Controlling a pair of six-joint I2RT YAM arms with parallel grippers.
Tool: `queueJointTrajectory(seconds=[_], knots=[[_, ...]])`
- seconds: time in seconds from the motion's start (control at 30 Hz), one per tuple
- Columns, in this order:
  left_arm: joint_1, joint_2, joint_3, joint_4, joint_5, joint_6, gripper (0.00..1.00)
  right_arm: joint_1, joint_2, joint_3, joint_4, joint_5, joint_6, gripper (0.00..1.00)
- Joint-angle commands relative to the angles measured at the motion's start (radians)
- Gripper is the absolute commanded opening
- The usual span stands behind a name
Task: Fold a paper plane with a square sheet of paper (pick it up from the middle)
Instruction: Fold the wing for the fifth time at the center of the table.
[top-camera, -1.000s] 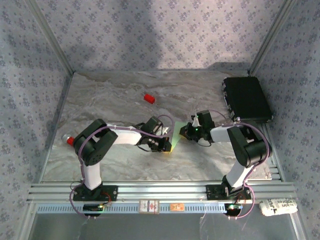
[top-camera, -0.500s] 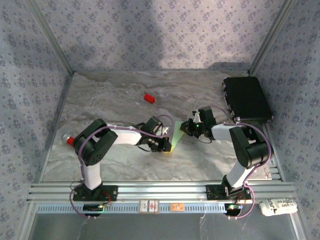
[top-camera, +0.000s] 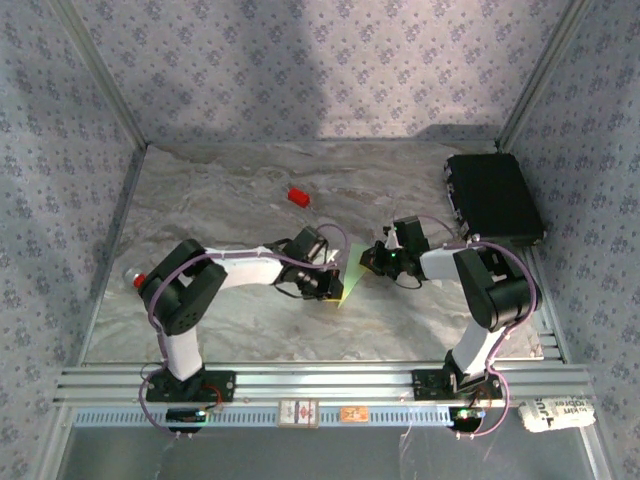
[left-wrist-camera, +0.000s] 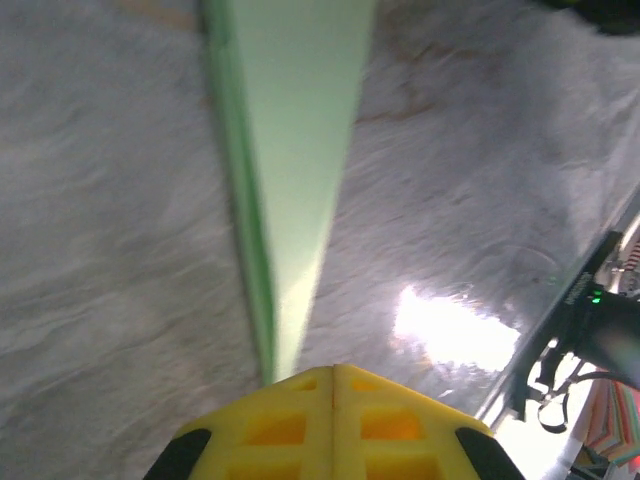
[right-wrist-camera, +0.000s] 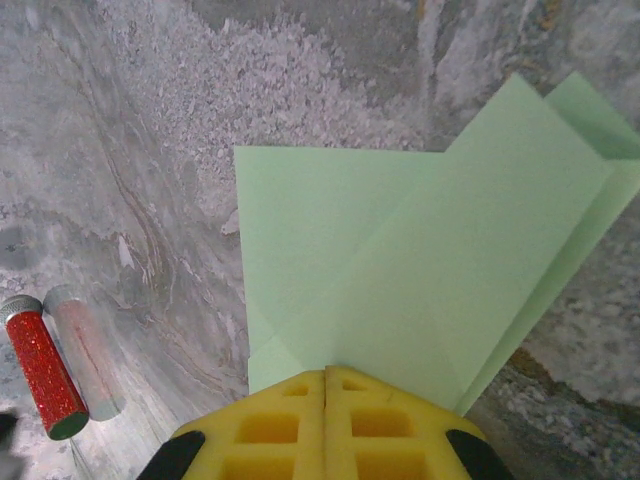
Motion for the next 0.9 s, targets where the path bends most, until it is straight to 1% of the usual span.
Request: queueJointTrajectory(seconds=[0.0,0.13,0.23,0.33,0.47,0.63,0.87], knots=[[-0.003,-0.041,0.08,-0.049,0.009,0.019,0.0,-0.005,0.029,-0.017,-0.039,0.032,-0.024,0.05],[-0.004,0.019,0.133,-0.019,0.038,-0.007,0.0,-0.004,0.028,-0.021,-0.037,0.036,-0.021,0.05],[-0.004,0.071,0.158,0.025,0.042,-0.023,0.0,-0.003,0.025,-0.022,-0.035,0.039,-0.015,0.05],[-0.004,0.125,0.197,0.03,0.045,-0.022,0.0,-0.003,0.021,-0.025,-0.034,0.04,-0.013,0.05],[-0.005,0.168,0.206,0.047,0.057,-0.025,0.0,-0.005,0.015,-0.034,-0.033,0.043,-0.014,0.05],[-0.005,0.194,0.146,0.056,0.047,-0.021,0.0,-0.005,0.016,-0.04,-0.025,0.045,-0.014,0.05],[-0.011,0.168,0.041,0.054,0.043,-0.01,0.0,-0.007,0.028,-0.04,-0.02,0.043,-0.014,0.05]])
